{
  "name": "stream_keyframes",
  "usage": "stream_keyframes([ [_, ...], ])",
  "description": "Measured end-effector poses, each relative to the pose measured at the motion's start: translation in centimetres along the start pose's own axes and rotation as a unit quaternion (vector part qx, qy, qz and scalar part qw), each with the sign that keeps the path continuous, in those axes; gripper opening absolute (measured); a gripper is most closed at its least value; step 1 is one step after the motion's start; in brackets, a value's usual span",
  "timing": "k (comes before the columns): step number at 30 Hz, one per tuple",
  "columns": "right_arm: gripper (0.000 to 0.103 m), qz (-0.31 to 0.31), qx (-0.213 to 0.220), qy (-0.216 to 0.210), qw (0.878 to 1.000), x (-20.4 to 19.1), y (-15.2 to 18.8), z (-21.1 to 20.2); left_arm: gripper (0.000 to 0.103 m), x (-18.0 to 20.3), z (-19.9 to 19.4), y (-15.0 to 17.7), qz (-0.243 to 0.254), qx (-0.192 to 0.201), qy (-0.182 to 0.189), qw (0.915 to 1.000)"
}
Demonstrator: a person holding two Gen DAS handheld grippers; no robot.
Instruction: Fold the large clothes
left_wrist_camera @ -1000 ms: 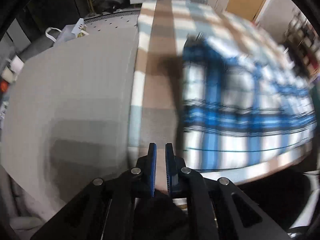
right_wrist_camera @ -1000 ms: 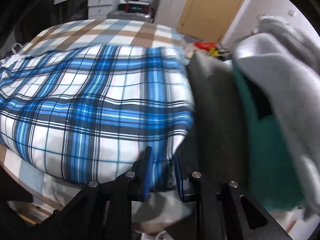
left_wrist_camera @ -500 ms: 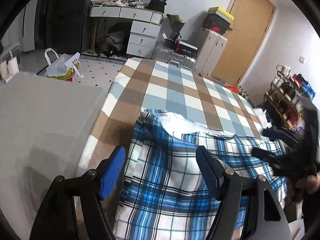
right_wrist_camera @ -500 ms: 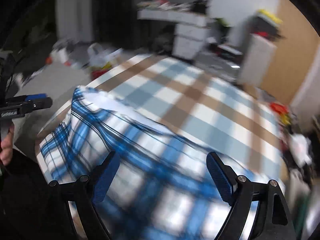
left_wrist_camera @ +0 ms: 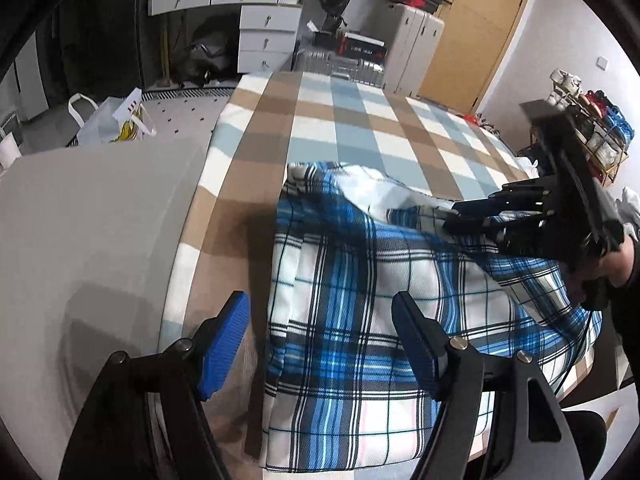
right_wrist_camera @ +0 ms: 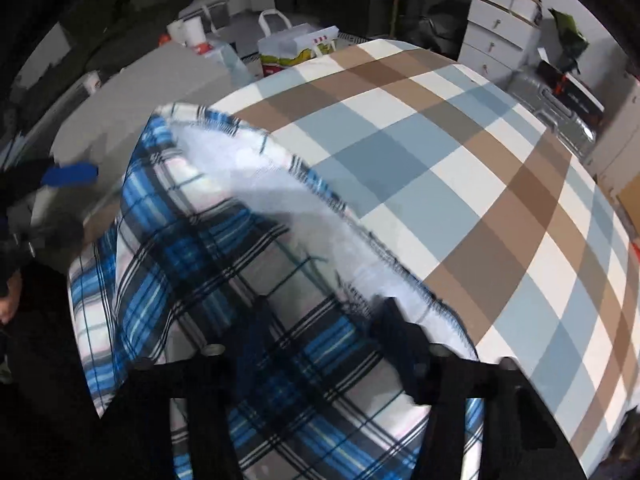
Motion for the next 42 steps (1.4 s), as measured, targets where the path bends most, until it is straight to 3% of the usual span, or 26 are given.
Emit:
stream_keyframes([
  [1, 0.015, 0.005, 0.000, -0.003, 1.000, 0.2, -0.2, 0.0, 0.069, -0.1, 0.0, 0.1, -0.001, 0.000, -0.002, 1.0000],
  [2, 0.009, 0.014, 0.004, -0.003, 1.000, 0.4, -0.2, -0.3, 0.069, -0.2, -0.2, 0.1, -0.004, 0.001, -0.006, 1.0000],
  [10, 0.004, -0.003, 0.036, 0.042, 0.998, -0.8, 0.1, -2.3, 0.069, 0.1, 0.0, 0.6, -0.002, -0.008, -0.009, 0.9999],
  [18, 0.003, 0.076, 0.098, 0.102, 0.987, 2.2, -2.1, -5.4, 0.069, 0.5, 0.3, 1.2, 0.017, -0.016, -0.036, 0.9991],
  [23, 0.003, 0.118, 0.060, 0.149, 0.980, 5.2, -2.6, -2.0, 0.069, -0.2, 0.9, 1.2, 0.012, -0.028, -0.055, 0.9980],
  [26, 0.004, 0.120, 0.021, 0.123, 0.985, 4.7, -2.1, 1.3, 0.069, -0.5, 1.0, 1.3, 0.010, -0.031, -0.058, 0.9978],
  [28, 0.007, 0.123, 0.017, 0.118, 0.985, 4.5, -1.9, 1.8, 0.069, -0.7, 1.0, 1.3, 0.010, -0.031, -0.067, 0.9973],
  [30, 0.010, 0.139, 0.043, 0.093, 0.985, 4.5, -1.8, -0.1, 0.069, -0.7, 1.0, 1.3, 0.009, -0.031, -0.063, 0.9975],
  [32, 0.018, 0.165, 0.084, 0.072, 0.980, 5.1, -1.3, -3.4, 0.069, -0.2, 0.8, 1.2, 0.009, -0.028, -0.052, 0.9982],
  [33, 0.030, 0.177, 0.102, 0.075, 0.976, 5.5, -0.8, -5.1, 0.069, 0.0, 0.6, 1.2, 0.012, -0.024, -0.052, 0.9983],
  [34, 0.047, 0.189, 0.122, 0.089, 0.970, 6.3, 0.0, -7.3, 0.069, 0.5, 0.5, 1.1, 0.019, -0.018, -0.051, 0.9984],
  [36, 0.068, 0.203, 0.160, 0.128, 0.958, 7.5, 2.4, -11.5, 0.069, 2.0, 0.1, 0.9, 0.038, -0.010, -0.038, 0.9985],
  [37, 0.073, 0.205, 0.165, 0.144, 0.954, 7.8, 3.8, -13.1, 0.069, 2.9, 0.0, 0.8, 0.046, -0.006, -0.026, 0.9986],
  [40, 0.073, 0.190, 0.133, 0.184, 0.955, 7.9, 8.2, -14.6, 0.069, 6.6, 0.4, 0.5, 0.071, -0.026, 0.007, 0.9971],
  [42, 0.073, 0.164, 0.090, 0.236, 0.954, 8.6, 10.9, -13.6, 0.069, 8.9, 1.1, 0.0, 0.098, -0.038, -0.006, 0.9944],
])
Point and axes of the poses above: each gripper's, at about its wrist camera, not at the fingertips, and z roughly the way its jaws point, x to its right, y to its underside, the point moved 8 cm from there along z, roughly the way its jaws point
